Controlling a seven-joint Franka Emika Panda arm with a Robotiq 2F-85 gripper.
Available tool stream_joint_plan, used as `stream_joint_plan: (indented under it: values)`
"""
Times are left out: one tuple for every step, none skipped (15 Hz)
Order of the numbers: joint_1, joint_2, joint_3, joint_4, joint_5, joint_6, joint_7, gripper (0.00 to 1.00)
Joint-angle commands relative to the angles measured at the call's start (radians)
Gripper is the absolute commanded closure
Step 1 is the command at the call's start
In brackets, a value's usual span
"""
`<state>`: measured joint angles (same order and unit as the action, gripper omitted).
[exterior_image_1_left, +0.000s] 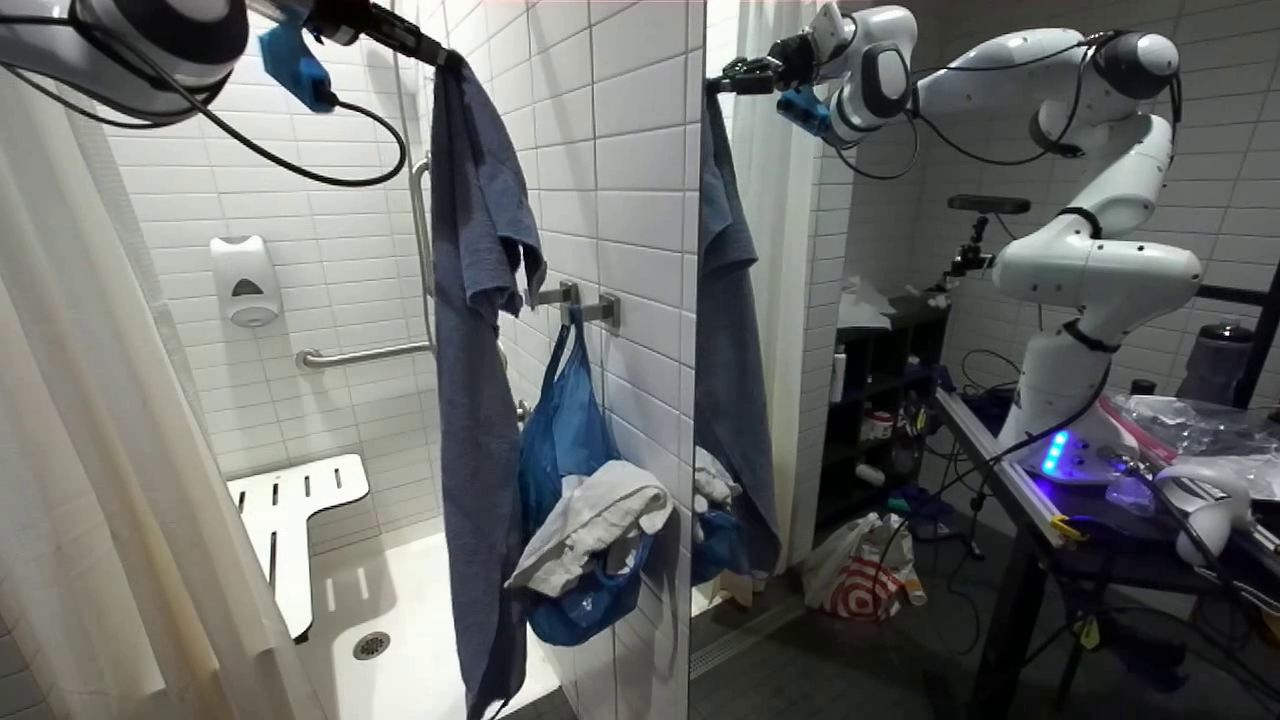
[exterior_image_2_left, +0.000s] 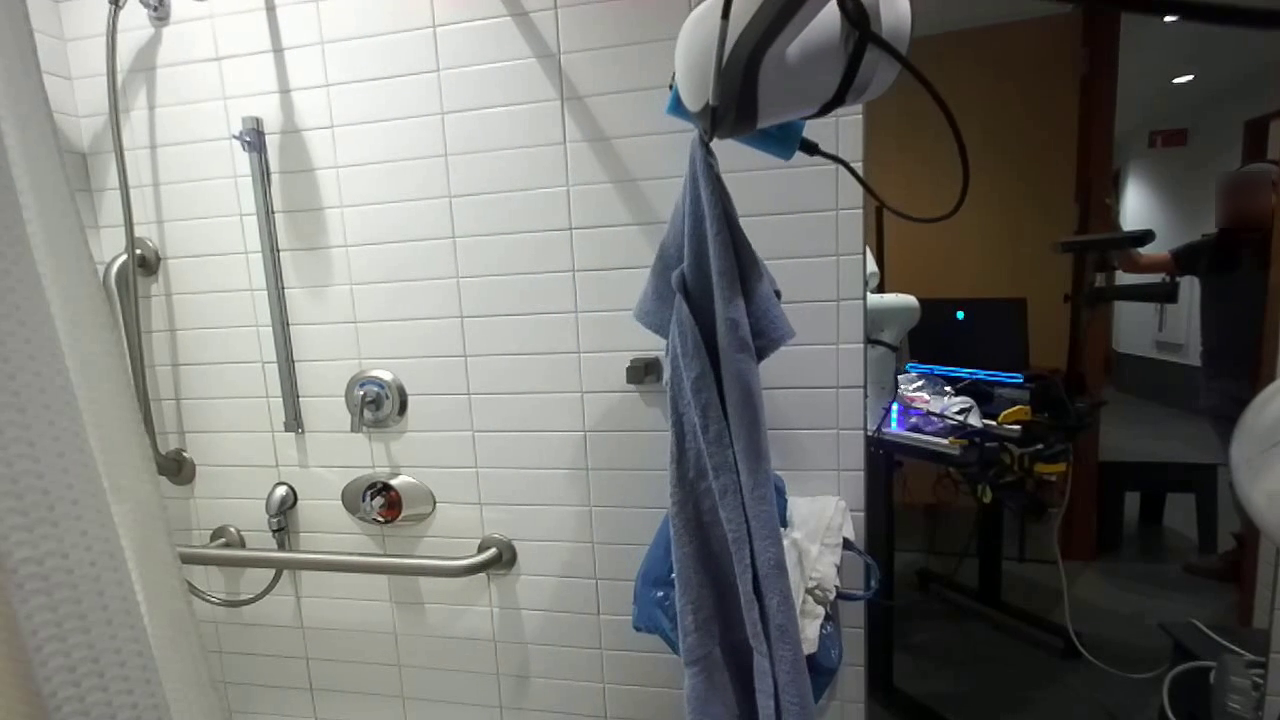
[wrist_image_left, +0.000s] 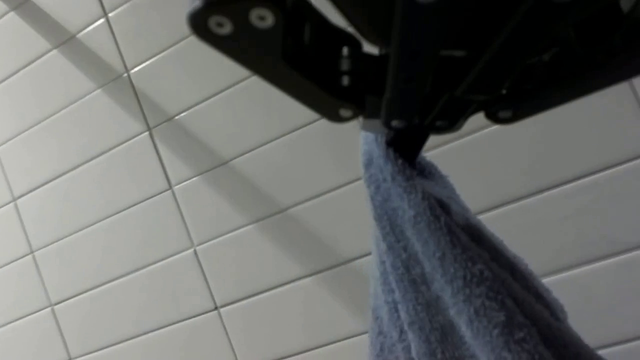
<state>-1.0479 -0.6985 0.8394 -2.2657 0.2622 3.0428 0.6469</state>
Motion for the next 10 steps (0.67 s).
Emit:
stream_joint_plan:
  values:
    - [-0.074,0.007,0.025,0.043,-0.047,-0.047,0.079,1.0]
    - [-0.083,0.008,0.021,0.044,-0.055,-0.06,0.093,1.0]
    - [-0.096,0.01,0.025,0.046,-0.064,-0.065,0.11,1.0]
    - [-0.103,0.009,0.019,0.046,-0.071,-0.076,0.122,1.0]
    - [-0.116,0.01,0.022,0.047,-0.078,-0.08,0.138,1.0]
    - [-0.12,0.009,0.015,0.046,-0.085,-0.091,0.148,1.0]
    - [-0.131,0.01,0.018,0.045,-0.09,-0.095,0.164,1.0]
    - [-0.135,0.008,0.014,0.043,-0.094,-0.101,0.176,1.0]
    - [-0.139,0.005,0.011,0.038,-0.097,-0.104,0.19,1.0]
    - [-0.139,0.005,0.01,0.033,-0.097,-0.1,0.204,1.0]
